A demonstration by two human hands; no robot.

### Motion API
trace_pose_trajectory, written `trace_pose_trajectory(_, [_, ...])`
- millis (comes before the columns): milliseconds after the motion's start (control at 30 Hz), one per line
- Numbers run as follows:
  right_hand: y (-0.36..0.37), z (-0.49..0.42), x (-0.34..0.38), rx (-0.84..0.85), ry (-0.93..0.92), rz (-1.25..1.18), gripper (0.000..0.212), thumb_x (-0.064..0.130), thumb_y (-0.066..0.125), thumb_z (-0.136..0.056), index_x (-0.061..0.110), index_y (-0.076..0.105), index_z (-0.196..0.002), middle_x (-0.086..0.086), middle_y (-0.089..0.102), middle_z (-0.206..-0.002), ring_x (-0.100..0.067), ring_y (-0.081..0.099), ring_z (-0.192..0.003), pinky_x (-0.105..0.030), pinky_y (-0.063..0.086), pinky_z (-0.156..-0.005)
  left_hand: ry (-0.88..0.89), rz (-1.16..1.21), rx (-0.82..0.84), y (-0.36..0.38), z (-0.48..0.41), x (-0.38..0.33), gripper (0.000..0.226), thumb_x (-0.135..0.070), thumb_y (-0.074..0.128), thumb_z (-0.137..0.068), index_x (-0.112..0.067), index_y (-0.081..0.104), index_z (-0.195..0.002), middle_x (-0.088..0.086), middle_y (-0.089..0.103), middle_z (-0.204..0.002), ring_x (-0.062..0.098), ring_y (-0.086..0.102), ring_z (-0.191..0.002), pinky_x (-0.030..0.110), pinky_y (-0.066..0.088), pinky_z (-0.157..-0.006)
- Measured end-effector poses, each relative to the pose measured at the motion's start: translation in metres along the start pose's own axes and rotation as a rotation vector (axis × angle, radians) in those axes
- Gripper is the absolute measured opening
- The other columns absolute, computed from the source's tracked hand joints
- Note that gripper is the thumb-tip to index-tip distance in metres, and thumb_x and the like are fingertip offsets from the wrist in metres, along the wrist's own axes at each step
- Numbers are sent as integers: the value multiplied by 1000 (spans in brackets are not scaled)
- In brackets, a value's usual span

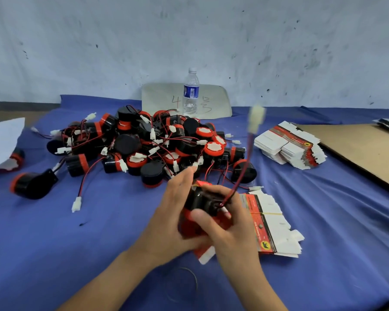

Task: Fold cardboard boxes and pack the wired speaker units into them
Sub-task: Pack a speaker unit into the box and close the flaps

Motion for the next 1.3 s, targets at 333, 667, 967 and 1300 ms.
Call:
trace_pose_trajectory(333, [-40, -5, -42, -290, 382, -474, 72, 62, 78, -55, 15, 62, -107, -13, 72, -96, -23, 69, -81, -42, 58, -68, 3, -320, 329, 31, 9, 12, 104, -73, 66, -68, -43, 10, -151, -21, 3, -159, 2, 11, -145, 41, 32, -113])
trace_pose_trajectory(667, [-42, -7, -28, -270, 366, -567, 18, 39, 64, -73, 23, 73, -75, -3, 68, -86, -20, 68, -63, -24, 46, -40, -325, 114, -104, -10, 8, 50, 42, -42, 39, -89, -22, 67, -114, -8, 65, -112, 11, 60, -107, 25, 49, -84])
trace_pose_trajectory(967, [-78, -5, 4, -434, 135, -321, 23, 15, 59, -92, 32, 67, -80, 6, 67, -68, -7, 58, -57, -19, 46, -48, -460, 91, -172, -6, 15, 52, 42, -33, 38, -95, -37, 58, -59, -22, 53, -50, -7, 46, -48, 6, 31, -48])
trace_pose_trajectory(1300, [-28, 0, 27, -314, -339, 967, 28, 14, 76, -81, 21, 49, -75, 8, 57, -59, -17, 51, -45, -31, 43, -43, -454, 118, -83, 15, 24, 54, 63, -62, 25, -91, -14, 65, -85, 1, 68, -84, 15, 61, -76, 40, 49, -73])
Point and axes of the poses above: each hand's wrist, its own z-axis away from the middle knuckle, its own y-axis out of the palm, x = y × z, the point moved 10 cm from there along -z, towards the middle knuckle
